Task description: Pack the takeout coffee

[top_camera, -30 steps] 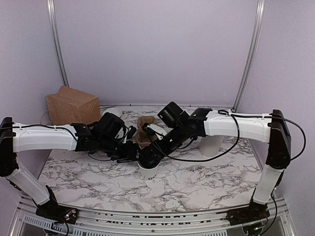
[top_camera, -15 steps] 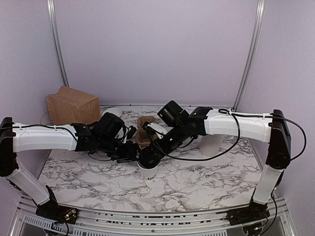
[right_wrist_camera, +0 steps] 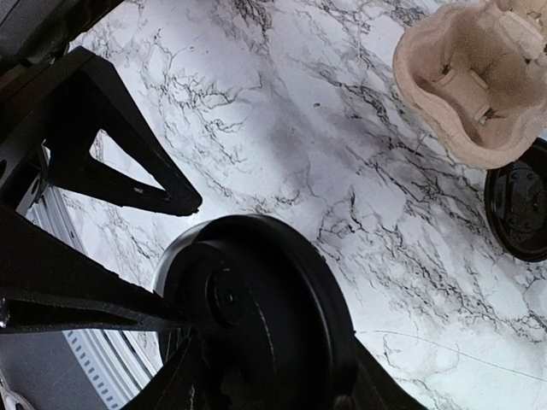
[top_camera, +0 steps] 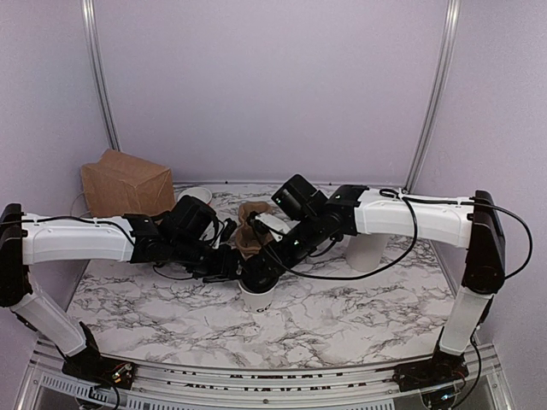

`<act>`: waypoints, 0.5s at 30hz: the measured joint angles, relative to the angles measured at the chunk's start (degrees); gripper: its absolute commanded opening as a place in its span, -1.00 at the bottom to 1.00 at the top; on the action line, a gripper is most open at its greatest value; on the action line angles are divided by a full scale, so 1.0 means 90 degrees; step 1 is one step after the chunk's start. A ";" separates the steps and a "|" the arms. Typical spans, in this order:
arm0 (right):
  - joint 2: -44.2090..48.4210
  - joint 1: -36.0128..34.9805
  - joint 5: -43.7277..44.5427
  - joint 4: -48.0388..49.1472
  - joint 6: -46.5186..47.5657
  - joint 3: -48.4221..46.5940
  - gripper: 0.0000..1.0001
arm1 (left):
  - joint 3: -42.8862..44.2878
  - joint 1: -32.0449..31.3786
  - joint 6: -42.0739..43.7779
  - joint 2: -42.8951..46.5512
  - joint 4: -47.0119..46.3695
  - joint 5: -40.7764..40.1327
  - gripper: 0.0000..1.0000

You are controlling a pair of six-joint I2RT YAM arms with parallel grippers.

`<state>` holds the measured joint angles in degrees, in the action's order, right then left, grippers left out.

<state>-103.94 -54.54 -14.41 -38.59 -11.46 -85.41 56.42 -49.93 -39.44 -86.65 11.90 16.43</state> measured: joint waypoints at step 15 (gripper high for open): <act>-0.0005 -0.0029 0.0053 -0.0056 0.0061 -0.0015 0.00 | 0.0000 0.0000 0.0000 0.0073 -0.0002 0.0000 0.15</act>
<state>-103.98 -54.81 -13.93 -39.09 -10.92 -85.54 56.42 -49.93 -39.44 -86.00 11.88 16.43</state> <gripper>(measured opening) 0.502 0.574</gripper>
